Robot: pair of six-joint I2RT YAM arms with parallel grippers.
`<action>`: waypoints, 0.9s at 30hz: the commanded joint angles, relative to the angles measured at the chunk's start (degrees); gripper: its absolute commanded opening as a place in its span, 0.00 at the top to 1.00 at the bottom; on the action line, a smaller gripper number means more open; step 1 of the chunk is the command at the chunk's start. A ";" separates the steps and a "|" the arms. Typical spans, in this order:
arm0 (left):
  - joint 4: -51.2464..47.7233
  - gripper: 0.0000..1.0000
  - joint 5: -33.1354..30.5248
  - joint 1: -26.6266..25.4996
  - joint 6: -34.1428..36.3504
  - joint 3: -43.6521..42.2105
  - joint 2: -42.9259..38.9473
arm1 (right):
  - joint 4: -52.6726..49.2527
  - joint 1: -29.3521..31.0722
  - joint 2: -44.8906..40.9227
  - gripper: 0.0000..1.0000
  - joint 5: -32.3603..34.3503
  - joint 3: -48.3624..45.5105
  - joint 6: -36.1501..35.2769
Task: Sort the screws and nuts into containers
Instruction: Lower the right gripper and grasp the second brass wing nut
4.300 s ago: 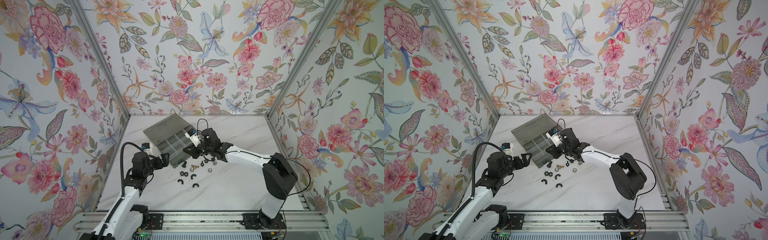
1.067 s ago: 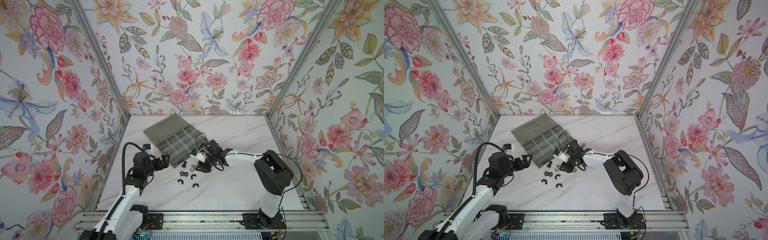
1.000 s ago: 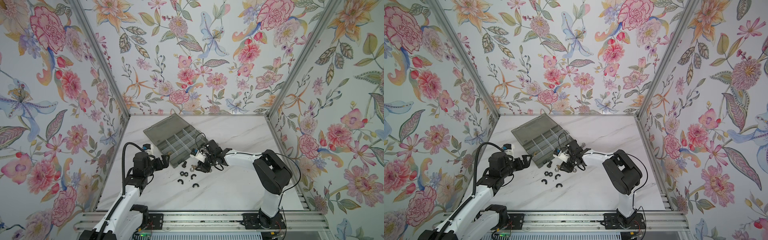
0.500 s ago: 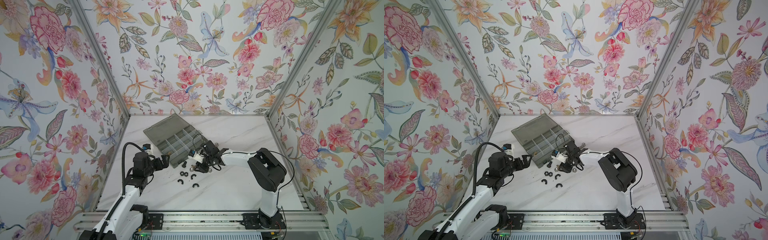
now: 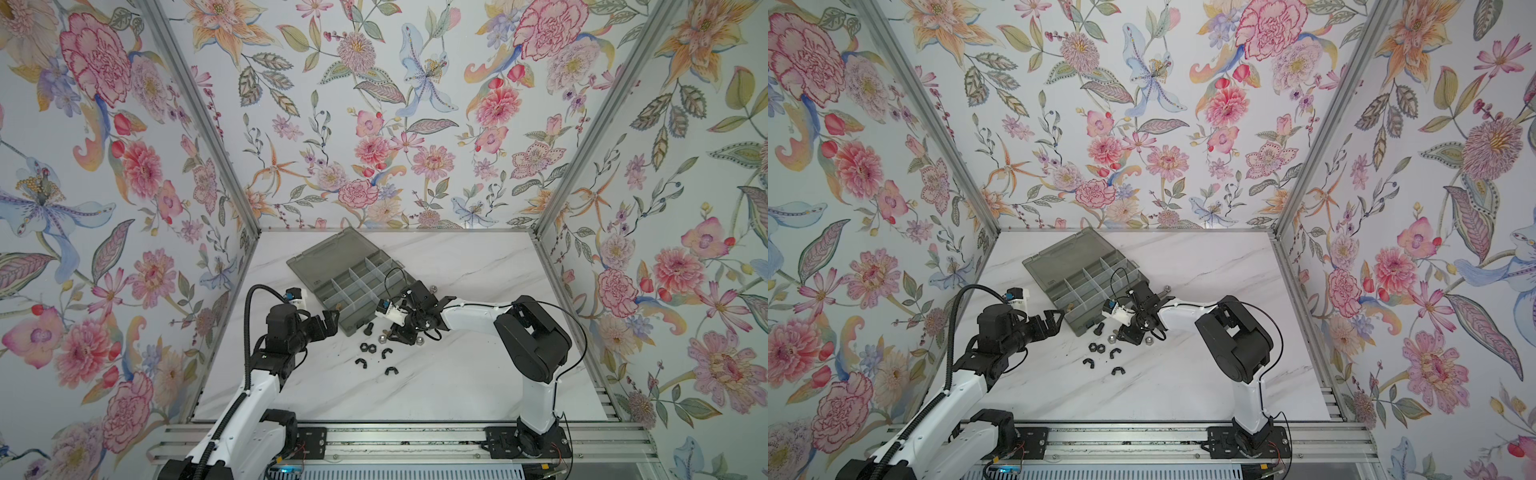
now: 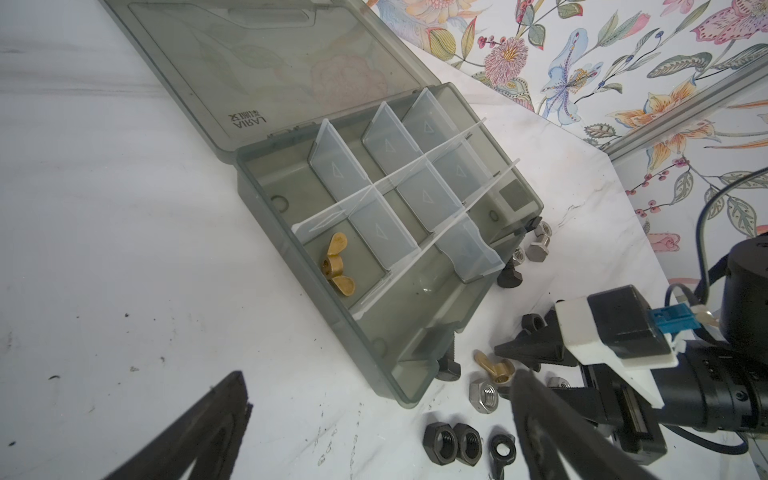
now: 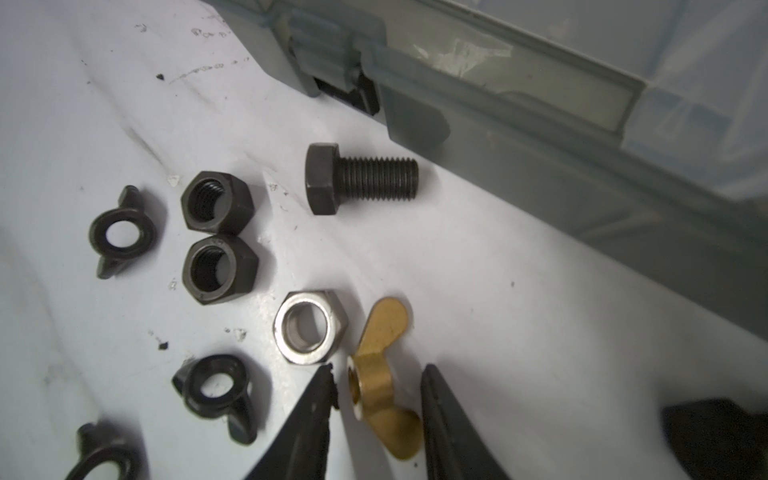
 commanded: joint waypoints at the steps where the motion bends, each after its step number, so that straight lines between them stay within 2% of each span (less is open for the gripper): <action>1: 0.39 0.01 0.59 -0.36 -0.24 -0.34 0.08 | -1.12 0.78 2.45 0.65 0.44 0.74 -0.07; 5: 0.38 0.01 0.75 -0.36 -0.20 -0.34 0.08 | -1.13 1.01 3.13 0.70 0.81 0.91 0.42; 19: 0.26 0.00 0.60 -0.38 -0.12 -0.45 -0.09 | -1.13 0.30 -0.08 0.96 0.70 -0.04 2.02; 27: 0.24 0.00 0.63 -0.36 -0.12 -0.83 -0.35 | -1.13 0.13 -5.13 1.00 -1.09 1.08 3.21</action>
